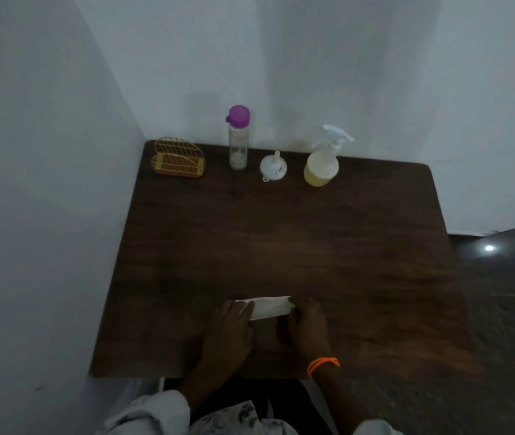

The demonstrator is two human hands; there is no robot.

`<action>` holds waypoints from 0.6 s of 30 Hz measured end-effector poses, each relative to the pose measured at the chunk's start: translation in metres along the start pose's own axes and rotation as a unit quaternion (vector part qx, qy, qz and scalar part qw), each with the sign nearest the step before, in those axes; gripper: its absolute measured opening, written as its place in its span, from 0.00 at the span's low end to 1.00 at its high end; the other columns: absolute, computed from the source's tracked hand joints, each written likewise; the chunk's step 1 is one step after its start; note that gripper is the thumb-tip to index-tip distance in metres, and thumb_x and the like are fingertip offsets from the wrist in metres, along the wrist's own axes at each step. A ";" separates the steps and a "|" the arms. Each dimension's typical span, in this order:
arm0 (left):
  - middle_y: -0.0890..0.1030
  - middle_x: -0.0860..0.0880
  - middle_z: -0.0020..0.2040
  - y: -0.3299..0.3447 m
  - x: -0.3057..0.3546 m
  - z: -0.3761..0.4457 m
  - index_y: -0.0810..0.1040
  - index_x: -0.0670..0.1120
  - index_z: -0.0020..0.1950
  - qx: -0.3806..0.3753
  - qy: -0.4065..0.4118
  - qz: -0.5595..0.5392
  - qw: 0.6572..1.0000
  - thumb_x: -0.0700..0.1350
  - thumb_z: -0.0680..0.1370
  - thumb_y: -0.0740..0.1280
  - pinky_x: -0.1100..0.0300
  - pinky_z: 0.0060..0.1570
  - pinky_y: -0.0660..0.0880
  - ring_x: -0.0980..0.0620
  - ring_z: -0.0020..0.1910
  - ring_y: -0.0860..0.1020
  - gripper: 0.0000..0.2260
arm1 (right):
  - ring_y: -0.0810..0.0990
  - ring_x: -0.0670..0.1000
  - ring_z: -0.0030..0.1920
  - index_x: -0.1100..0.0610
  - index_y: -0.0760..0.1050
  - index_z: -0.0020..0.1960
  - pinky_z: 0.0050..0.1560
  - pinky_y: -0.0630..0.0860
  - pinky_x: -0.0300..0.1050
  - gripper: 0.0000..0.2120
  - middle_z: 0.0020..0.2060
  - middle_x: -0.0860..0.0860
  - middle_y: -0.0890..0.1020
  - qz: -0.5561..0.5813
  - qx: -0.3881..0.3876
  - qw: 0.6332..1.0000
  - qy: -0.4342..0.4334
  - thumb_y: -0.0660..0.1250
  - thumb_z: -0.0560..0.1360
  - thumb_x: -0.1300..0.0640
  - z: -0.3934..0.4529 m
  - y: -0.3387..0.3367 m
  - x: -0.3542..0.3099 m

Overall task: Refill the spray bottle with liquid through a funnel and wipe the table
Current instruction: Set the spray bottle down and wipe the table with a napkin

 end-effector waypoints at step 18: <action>0.83 0.55 0.58 0.042 -0.001 0.026 0.84 0.50 0.61 0.026 -0.231 -0.351 0.907 0.45 0.82 0.65 0.68 0.57 0.72 0.60 0.58 0.79 0.11 | 0.83 0.47 0.40 0.53 0.86 0.48 0.46 0.76 0.40 0.08 0.40 0.51 0.87 0.198 -0.035 0.967 0.156 0.72 0.72 0.64 -0.005 0.033 -0.032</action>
Point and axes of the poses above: each hand's wrist, its own z-axis towards the middle knuckle, its own y-axis out of the palm, x = y × z, the point moved 8 cm from there along z, towards the middle knuckle
